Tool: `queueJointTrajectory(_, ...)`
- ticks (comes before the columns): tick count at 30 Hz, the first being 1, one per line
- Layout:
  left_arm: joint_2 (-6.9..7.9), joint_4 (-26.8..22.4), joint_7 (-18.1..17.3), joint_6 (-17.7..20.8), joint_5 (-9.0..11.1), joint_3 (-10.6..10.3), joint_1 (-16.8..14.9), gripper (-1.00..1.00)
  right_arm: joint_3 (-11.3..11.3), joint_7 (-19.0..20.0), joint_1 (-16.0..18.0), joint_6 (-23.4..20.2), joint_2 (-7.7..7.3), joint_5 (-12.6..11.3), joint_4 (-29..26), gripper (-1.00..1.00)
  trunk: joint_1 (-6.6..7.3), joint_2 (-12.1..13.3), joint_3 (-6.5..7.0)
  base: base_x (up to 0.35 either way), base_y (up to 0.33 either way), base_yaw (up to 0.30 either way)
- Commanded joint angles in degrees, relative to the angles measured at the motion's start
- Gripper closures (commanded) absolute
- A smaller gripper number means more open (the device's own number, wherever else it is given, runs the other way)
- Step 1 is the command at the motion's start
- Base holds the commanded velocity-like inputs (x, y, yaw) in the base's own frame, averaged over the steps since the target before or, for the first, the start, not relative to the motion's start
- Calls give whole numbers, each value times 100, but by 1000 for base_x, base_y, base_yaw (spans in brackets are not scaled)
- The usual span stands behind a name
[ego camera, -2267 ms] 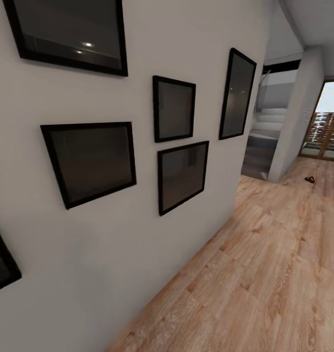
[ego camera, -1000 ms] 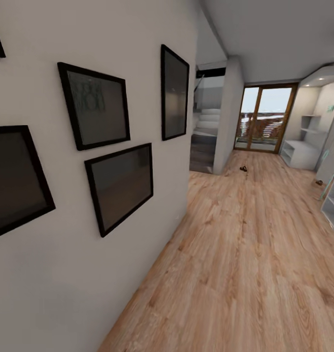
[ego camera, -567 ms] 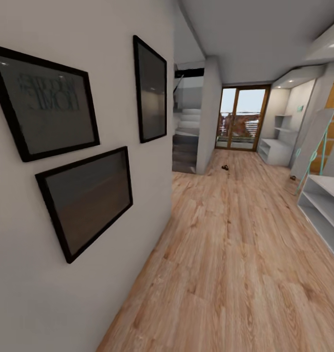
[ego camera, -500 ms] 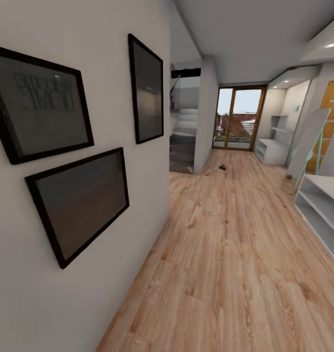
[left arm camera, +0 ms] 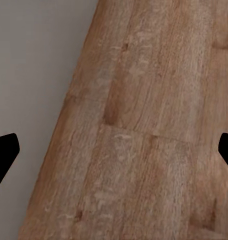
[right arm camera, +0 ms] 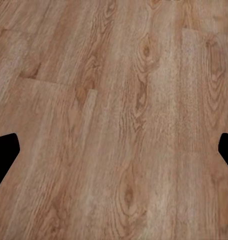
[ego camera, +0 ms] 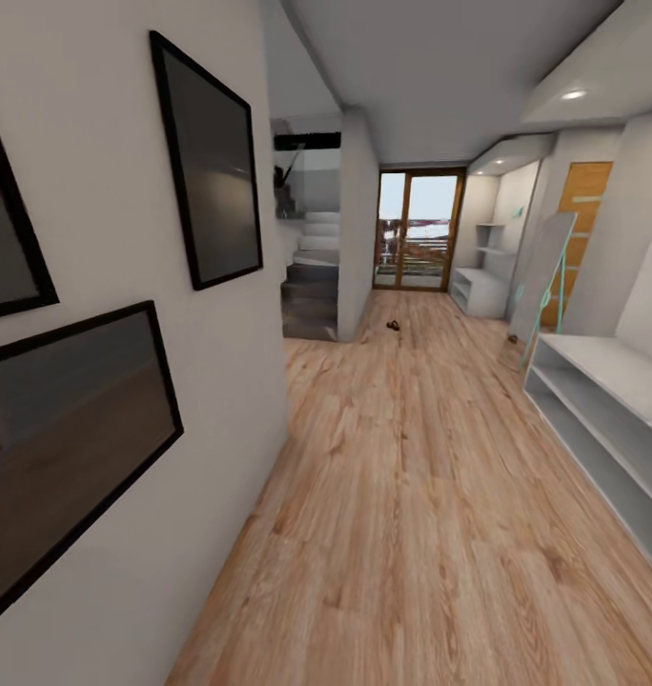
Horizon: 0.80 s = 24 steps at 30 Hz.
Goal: Pick up the two gym shoes and the two sandals from the corridor floor and place them onto the hallstand (shoe rack) in the corridor, making sure they are on the rack and not on the floor. Arrange them so the two gym shoes are next to each other and the two sandals are next to each other.
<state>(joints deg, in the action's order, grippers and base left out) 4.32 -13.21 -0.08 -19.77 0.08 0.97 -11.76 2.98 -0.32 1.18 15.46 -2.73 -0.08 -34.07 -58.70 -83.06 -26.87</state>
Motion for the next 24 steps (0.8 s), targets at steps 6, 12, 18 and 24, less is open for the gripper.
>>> queueJointTrajectory(6, 7, 3, -1, -20, 2, 8, -2, -100, 1, -3, 5, 19, 0, -2, 6, -100, -3, -2, -6, 339, -115, -264)
queueJointTrajectory(12, 7, 3, -1, -21, 6, 8, -2, -100, 1, -3, 5, 19, 0, -2, 6, -100, -3, -2, -6, 339, -119, -264)
queueJointTrajectory(18, 6, 3, -2, -21, 4, 8, -2, -100, 1, -3, 5, 19, 0, -2, 6, -100, -3, -2, -6, 339, -87, -264)
queueJointTrajectory(24, 6, 3, -1, -21, 1, 8, -2, -100, 1, -3, 5, 19, 0, -3, 6, -100, -3, -2, -6, 339, -17, -264)
